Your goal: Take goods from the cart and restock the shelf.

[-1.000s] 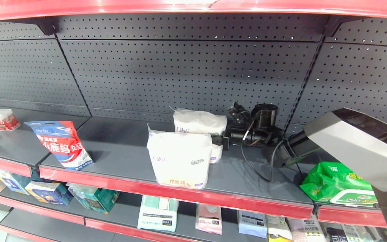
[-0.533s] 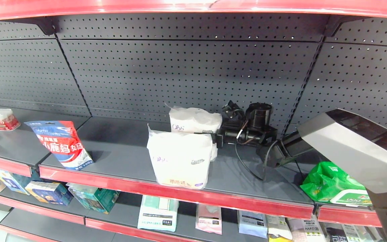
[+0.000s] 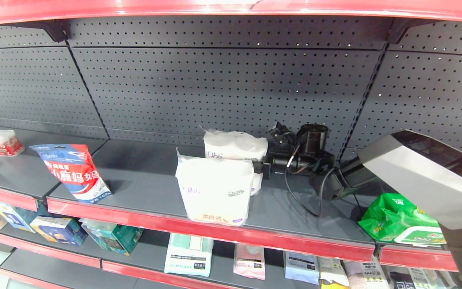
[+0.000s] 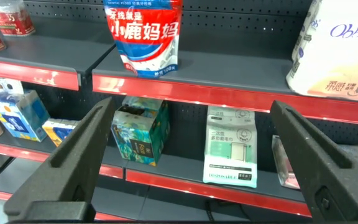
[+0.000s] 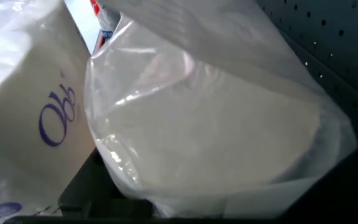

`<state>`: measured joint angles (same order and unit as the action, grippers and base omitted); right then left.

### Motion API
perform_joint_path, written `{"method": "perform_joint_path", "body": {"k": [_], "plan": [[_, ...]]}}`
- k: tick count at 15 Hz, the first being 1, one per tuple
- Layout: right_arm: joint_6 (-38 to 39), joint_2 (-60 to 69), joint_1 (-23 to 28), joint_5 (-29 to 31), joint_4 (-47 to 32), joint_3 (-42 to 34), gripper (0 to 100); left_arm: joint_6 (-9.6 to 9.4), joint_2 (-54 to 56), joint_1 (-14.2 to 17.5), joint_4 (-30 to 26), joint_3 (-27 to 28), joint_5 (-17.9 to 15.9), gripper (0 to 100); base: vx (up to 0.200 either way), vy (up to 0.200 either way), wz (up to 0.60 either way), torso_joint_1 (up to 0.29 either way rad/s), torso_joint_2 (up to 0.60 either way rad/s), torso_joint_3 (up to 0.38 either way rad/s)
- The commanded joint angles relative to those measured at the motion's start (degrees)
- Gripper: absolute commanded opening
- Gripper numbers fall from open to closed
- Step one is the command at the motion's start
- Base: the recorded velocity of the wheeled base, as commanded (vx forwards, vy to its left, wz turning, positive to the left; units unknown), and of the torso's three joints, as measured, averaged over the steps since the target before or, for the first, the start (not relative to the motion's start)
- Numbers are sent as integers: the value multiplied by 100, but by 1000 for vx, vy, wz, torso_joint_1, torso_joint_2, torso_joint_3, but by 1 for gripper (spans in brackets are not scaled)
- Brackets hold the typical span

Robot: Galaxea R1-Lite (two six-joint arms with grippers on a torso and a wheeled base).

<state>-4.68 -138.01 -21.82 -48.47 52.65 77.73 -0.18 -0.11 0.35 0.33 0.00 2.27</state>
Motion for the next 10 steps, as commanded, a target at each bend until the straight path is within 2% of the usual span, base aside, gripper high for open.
{"method": "perform_joint_path", "body": {"k": [1, 10], "plan": [[-86, 2, 11, -5, -9, -82, 0, 1, 2, 0, 2, 0, 2, 100, 0, 0, 0, 0, 0, 0], [-77, -7, 20, -110, -71, -135, 0, 1, 2, 0, 2, 0, 2, 100, 0, 0, 0, 0, 0, 0]]}}
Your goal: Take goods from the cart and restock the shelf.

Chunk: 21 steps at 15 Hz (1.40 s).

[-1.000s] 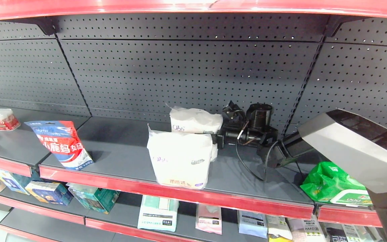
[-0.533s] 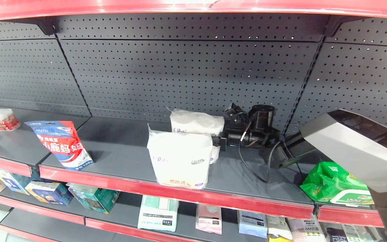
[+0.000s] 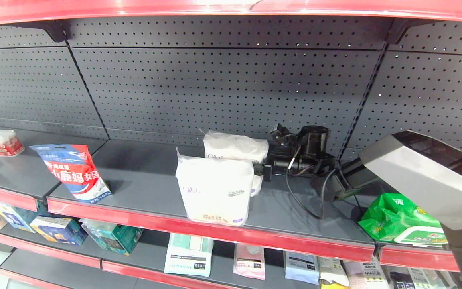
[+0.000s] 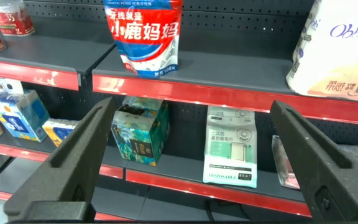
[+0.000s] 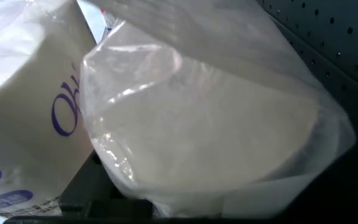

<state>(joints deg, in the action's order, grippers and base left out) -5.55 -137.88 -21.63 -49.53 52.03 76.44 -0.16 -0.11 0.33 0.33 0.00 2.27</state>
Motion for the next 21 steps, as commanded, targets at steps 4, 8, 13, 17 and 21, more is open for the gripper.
{"method": "perform_joint_path", "body": {"k": [4, 8, 13, 17, 21], "plan": [[1, -20, -8, -4, -17, -15, 0, -2, 2, 2, 2, 0, 2, 100, 0, 0, 0, 0, 0, 0], [19, -11, -52, -4, -17, 21, 0, -2, 2, 2, 2, 0, 2, 100, 0, 0, 0, 0, 0, 0], [133, -38, -105, -4, -9, 29, 0, -2, 2, 2, 2, 0, 2, 100, 0, 0, 0, 0, 0, 0], [177, -29, -96, 14, -9, 56, 100, -2, 2, 2, 2, 0, 2, 100, 0, 0, 0, 0, 0, 0], [194, 68, -26, 14, -9, 29, 100, -2, 2, 2, 2, 0, 2, 100, 0, 0, 0, 0, 0, 0]]}}
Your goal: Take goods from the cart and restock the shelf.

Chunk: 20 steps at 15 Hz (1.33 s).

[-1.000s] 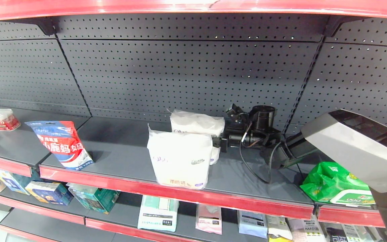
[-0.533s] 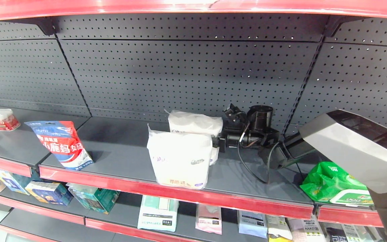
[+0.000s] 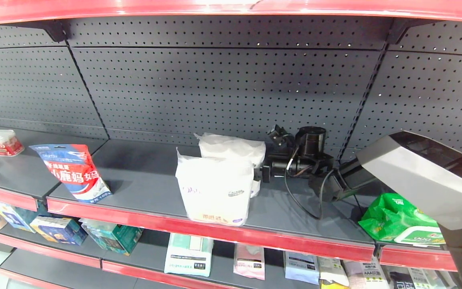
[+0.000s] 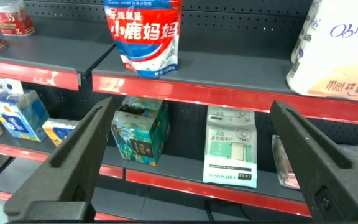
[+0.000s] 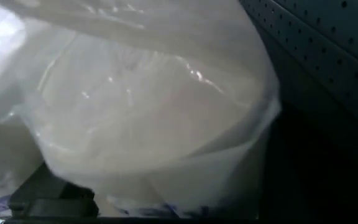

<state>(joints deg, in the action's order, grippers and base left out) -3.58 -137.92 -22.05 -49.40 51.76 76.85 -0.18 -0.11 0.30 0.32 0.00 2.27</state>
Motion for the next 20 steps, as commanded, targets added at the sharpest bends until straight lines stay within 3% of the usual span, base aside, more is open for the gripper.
{"method": "perform_joint_path", "body": {"k": [1, 20], "plan": [[-2, 117, 43, 0, 9, -38, 100, 1, 2, 5, 3, 0, 2, 100, 0, 0, 0, 0, 0, 0], [-20, 1356, 843, 0, -8, -1744, 100, 1, 2, 5, 3, 0, 2, 100, 0, 0, 0, 0, 0, 0]]}}
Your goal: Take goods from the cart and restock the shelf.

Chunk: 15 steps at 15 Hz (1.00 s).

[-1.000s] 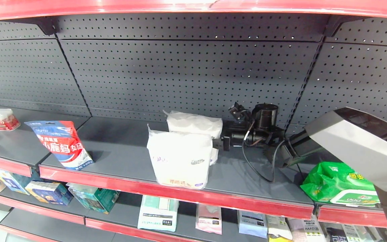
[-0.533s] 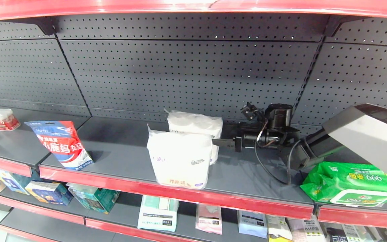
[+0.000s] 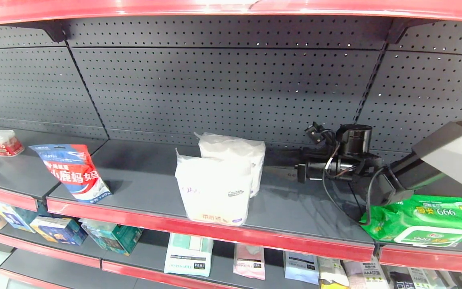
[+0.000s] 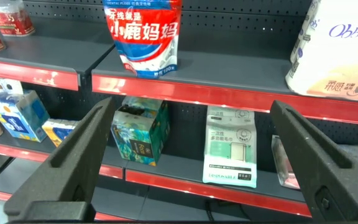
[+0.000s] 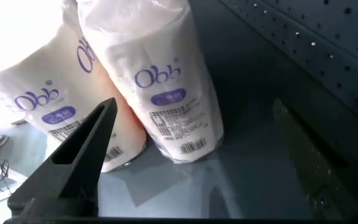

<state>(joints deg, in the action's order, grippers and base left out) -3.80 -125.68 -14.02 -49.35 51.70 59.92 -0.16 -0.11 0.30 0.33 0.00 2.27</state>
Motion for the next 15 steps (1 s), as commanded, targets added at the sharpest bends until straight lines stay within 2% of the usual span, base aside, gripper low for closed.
{"method": "perform_joint_path", "body": {"k": [1, 8, 13, 15], "plan": [[2, 176, 48, -5, 7, -94, 100, -2, 2, 5, 2, 0, 2, 100, 0, 0, 0, 0, 0, 0], [11, 853, 338, 189, -2, -762, 100, -2, 2, 5, 2, 0, 2, 100, 0, 0, 0, 0, 0, 0], [20, 1714, 655, 918, 7, -1500, 100, -2, 2, 5, 2, 0, 2, 100, 0, 0, 0, 0, 0, 0], [90, 2215, 822, 1718, 7, -1861, 100, -2, 2, 5, 2, 0, 2, 100, 0, 0, 0, 0, 0, 0]]}}
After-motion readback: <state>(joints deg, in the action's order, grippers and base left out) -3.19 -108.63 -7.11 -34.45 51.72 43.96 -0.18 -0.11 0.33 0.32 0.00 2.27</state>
